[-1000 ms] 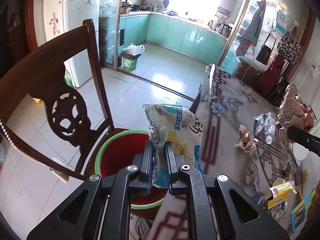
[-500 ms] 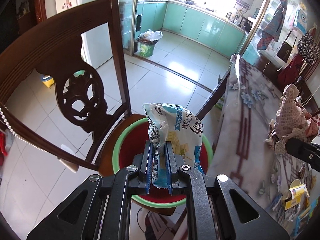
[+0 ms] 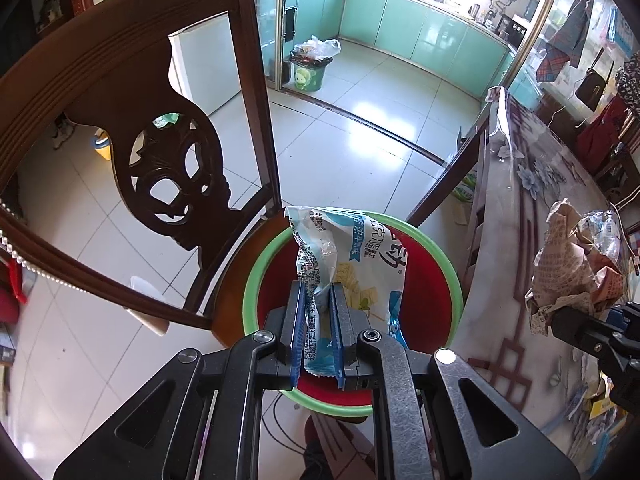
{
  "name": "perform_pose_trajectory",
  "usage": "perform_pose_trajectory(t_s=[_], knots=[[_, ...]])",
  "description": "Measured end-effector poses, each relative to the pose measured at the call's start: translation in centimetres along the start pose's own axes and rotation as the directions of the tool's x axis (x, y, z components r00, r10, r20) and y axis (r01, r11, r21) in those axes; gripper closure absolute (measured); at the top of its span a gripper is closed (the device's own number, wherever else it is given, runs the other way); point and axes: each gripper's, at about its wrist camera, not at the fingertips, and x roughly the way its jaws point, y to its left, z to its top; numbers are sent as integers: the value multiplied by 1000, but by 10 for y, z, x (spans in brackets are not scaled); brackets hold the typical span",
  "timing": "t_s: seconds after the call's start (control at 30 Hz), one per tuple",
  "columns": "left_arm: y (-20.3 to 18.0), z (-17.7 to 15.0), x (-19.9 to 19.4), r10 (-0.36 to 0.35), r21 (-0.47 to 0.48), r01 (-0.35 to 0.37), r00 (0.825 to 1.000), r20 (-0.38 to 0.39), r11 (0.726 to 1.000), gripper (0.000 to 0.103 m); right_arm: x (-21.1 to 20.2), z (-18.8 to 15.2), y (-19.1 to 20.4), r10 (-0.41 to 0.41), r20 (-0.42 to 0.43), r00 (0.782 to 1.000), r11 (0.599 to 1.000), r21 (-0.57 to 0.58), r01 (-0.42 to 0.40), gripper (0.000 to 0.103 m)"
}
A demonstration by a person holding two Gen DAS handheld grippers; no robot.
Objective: Collect trash
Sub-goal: 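Open both tools to drop the snack bag and wrapper into the bucket, then grasp the yellow tissue box with the left tool while the right tool grasps the white-yellow snack bag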
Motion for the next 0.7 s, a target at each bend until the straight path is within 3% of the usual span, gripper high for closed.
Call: perform_pose_trajectory(t_s=[0.23,0.3,0.33,0.37,0.43,0.5,0.63,0.7], knots=[[-2,3,5,9,-10,-9,1000,-11,1000,91,6,4,2,-20,2,1000,1000,-24,21,68],[-1,4,6,16,-15,-16,1000,-11,1000,85,6,3,3,-18,10,1000,1000,-26,18,66],[-1,4,5,26,-18,-26,1000,-9,999,71,7,3,3,-18,15,1000,999,-31,19,65],[-1,4,5,38,-22,-38,999,-6,999,48,7,2,4,-25,24,999,999,-41,26,63],[1,4,1,62,-37,-62,998,12,997,19,7,1,6,-52,49,997,996,-74,55,63],[3,4,-3,62,-49,-61,998,29,997,19,6,-2,9,-79,78,994,990,-110,87,61],[5,2,-9,90,-55,-88,996,30,995,19,2,-4,9,-68,105,992,989,-124,81,42],[4,-1,-13,93,-64,-91,995,32,994,19,-3,-6,7,-60,121,991,989,-124,75,41]])
